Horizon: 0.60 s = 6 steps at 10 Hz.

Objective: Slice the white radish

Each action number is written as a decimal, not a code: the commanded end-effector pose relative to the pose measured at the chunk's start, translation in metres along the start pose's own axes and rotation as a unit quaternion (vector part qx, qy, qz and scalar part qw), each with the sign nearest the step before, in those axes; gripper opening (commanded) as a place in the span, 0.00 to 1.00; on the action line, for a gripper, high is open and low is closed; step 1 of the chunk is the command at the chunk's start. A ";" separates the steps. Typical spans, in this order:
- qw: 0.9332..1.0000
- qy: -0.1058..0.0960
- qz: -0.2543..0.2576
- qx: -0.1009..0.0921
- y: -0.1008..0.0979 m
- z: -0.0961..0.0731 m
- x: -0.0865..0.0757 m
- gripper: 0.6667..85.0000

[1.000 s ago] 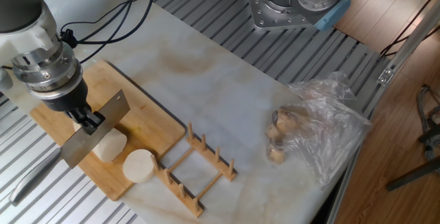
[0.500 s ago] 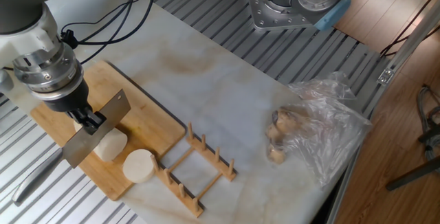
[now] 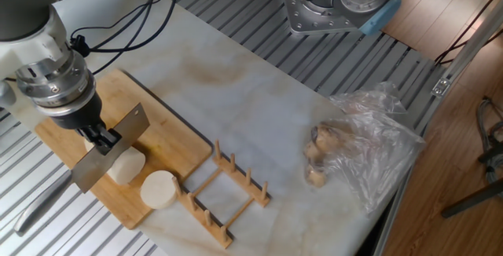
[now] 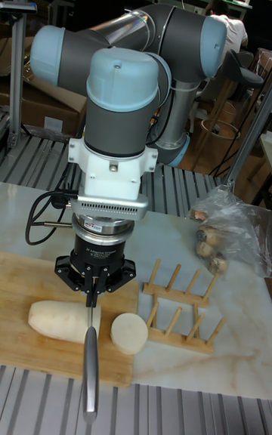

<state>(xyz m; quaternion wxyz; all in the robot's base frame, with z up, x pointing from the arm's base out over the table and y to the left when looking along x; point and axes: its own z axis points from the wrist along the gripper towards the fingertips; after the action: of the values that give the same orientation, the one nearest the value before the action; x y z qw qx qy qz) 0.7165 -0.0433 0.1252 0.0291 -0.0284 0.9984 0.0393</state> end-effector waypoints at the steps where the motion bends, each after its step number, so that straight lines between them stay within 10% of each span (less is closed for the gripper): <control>1: 1.000 -0.001 0.005 -0.005 0.001 0.000 -0.001 0.01; 6: 1.000 0.001 0.015 -0.005 0.002 0.003 -0.001 0.01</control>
<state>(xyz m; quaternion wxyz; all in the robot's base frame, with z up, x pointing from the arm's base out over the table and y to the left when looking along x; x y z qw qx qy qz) 0.7166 -0.0432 0.1221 0.0269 -0.0201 0.9987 0.0395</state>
